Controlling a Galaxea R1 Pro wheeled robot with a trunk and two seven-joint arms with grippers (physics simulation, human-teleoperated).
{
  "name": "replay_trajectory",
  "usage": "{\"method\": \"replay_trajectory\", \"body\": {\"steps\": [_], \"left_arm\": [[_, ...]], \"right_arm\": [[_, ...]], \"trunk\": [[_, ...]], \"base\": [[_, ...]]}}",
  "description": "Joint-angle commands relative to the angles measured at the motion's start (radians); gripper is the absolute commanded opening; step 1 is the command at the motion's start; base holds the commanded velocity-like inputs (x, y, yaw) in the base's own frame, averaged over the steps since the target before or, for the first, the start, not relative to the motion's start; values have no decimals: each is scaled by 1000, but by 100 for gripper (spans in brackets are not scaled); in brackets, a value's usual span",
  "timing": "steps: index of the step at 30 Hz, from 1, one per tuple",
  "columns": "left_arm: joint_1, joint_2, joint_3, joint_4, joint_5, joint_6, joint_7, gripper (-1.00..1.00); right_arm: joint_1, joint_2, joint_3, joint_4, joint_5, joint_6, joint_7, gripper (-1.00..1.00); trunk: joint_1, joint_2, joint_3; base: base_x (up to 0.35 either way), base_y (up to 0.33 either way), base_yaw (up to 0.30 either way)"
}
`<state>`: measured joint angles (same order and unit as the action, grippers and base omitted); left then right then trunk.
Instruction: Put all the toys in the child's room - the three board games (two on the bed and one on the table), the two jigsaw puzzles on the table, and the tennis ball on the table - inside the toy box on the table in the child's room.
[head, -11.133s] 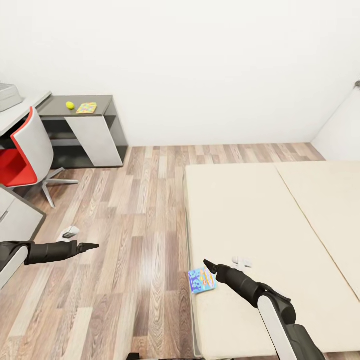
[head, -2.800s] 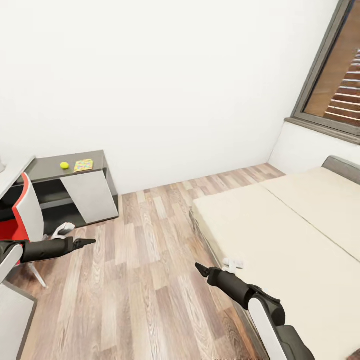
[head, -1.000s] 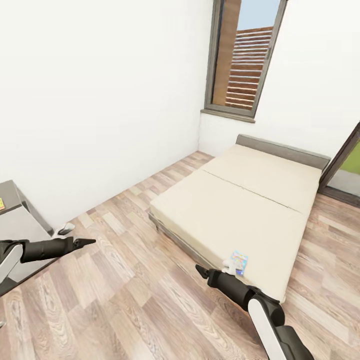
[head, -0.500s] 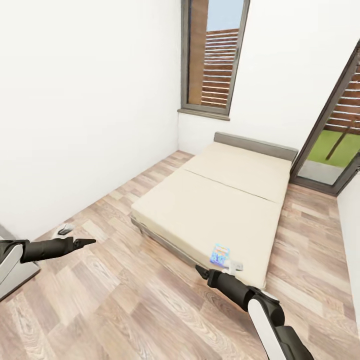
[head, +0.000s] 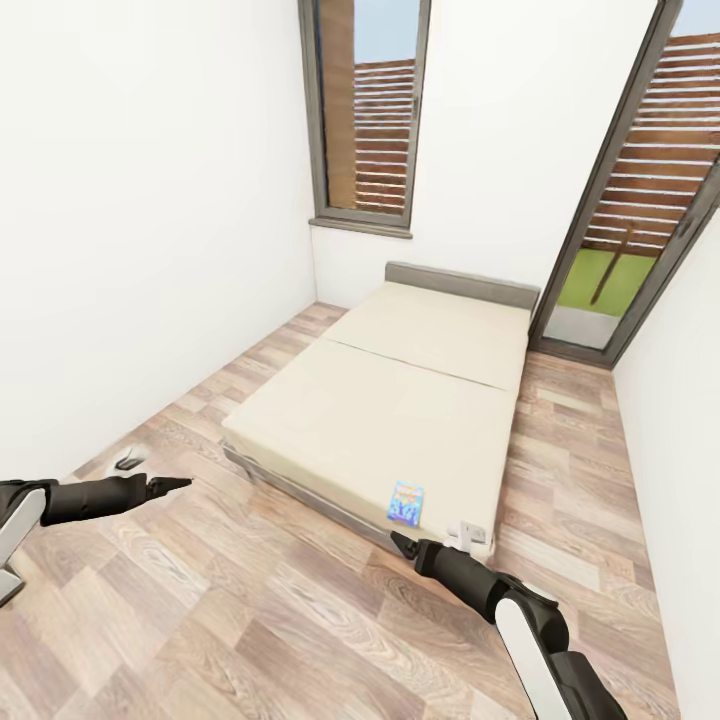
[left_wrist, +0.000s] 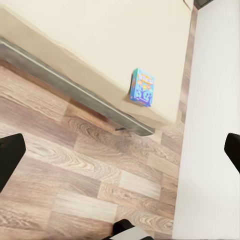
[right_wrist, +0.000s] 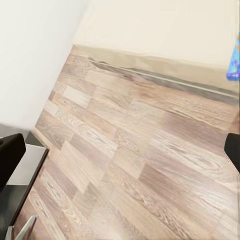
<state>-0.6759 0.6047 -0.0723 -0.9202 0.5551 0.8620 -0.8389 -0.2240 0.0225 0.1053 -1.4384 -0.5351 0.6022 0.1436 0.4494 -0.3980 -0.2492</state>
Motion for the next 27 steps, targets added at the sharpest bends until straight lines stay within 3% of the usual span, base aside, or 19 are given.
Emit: {"method": "replay_trajectory", "body": {"steps": [1,27], "left_arm": [[-1,1,-1,0,5,5,0,100],[-1,1,2,0,5,5,0,100]], "right_arm": [[-1,1,-1,-1,0,5,2,100],[-1,1,-1,1,0,5,2,100]], "trunk": [[1,-2,-2],[1,-2,-2]], "base": [[0,0,-281],[0,0,-281]]}}
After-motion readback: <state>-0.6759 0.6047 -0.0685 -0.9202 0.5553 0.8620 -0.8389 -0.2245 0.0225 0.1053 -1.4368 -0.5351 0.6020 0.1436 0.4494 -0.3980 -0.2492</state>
